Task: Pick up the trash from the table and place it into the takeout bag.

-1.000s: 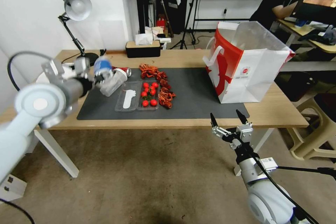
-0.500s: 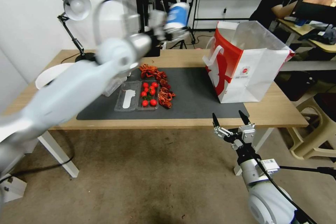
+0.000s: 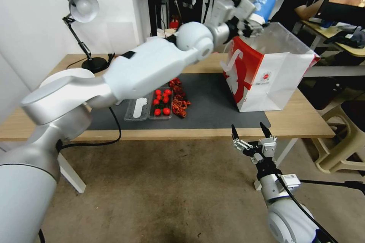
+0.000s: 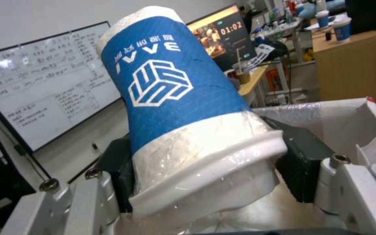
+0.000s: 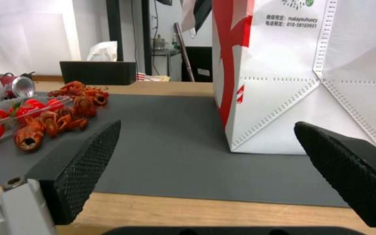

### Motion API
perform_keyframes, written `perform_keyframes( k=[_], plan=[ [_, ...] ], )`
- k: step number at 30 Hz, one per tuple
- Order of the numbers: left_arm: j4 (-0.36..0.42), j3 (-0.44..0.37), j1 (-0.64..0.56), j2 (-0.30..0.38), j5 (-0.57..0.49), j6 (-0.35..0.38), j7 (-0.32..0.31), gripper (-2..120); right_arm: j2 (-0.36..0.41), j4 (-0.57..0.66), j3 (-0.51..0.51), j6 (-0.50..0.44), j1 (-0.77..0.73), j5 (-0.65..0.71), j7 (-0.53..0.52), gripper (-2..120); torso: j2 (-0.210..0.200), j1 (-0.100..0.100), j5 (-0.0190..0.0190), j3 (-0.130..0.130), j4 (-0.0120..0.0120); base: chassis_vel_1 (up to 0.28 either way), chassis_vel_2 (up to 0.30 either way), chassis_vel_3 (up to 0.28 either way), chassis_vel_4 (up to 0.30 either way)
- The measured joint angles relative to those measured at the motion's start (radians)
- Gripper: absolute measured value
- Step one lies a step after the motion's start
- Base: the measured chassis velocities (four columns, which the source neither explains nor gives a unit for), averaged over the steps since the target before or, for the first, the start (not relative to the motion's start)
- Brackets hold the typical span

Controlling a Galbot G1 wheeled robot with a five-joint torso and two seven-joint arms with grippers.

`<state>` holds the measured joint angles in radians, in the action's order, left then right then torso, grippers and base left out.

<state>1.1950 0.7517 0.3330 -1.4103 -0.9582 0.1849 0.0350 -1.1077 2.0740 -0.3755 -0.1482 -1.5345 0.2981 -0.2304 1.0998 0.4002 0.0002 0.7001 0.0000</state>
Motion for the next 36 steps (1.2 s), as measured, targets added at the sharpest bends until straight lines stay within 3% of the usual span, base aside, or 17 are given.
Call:
perform_keyframes(
  k=[8, 11, 16, 29, 36],
  plan=[
    [0.001, 0.015, -0.005, -0.005, 0.017, -0.009, -0.008, 67, -0.003, -0.01, 0.006, -0.005, 0.005, 0.0, 0.005, 100, 0.0, 0.0, -0.0003, 0.0, 0.0001, 0.0, 0.0, 0.0, 0.0],
    [0.015, 0.013, -0.01, 0.003, 0.016, -0.009, -0.021, 83, -0.002, -0.012, 0.01, -0.007, 0.009, 0.0, 0.007, 100, 0.0, 0.0, -0.0003, 0.0, 0.0001, 0.0, 0.0, 0.0, 0.0],
    [0.029, 0.008, -0.013, 0.015, 0.011, -0.02, -0.035, 99, -0.003, -0.012, 0.013, -0.007, 0.011, 0.001, 0.008, 100, 0.0, 0.0, -0.0003, 0.0, 0.0001, 0.0, 0.0, 0.0, 0.0],
    [0.054, -0.012, -0.04, 0.026, 0.007, -0.031, -0.07, 100, -0.001, -0.012, 0.012, -0.005, 0.015, 0.006, 0.009, 100, 0.0, 0.0, -0.0003, 0.0, -0.0003, 0.0, 0.0, 0.0, 0.0],
    [0.177, -0.121, -0.162, 0.132, 0.023, 0.0, -0.078, 100, -0.014, -0.007, 0.001, -0.006, 0.0, 0.002, 0.009, 100, 0.0, 0.0, -0.0003, 0.0, -0.0003, 0.0, 0.0, 0.0, 0.0]
  ],
)
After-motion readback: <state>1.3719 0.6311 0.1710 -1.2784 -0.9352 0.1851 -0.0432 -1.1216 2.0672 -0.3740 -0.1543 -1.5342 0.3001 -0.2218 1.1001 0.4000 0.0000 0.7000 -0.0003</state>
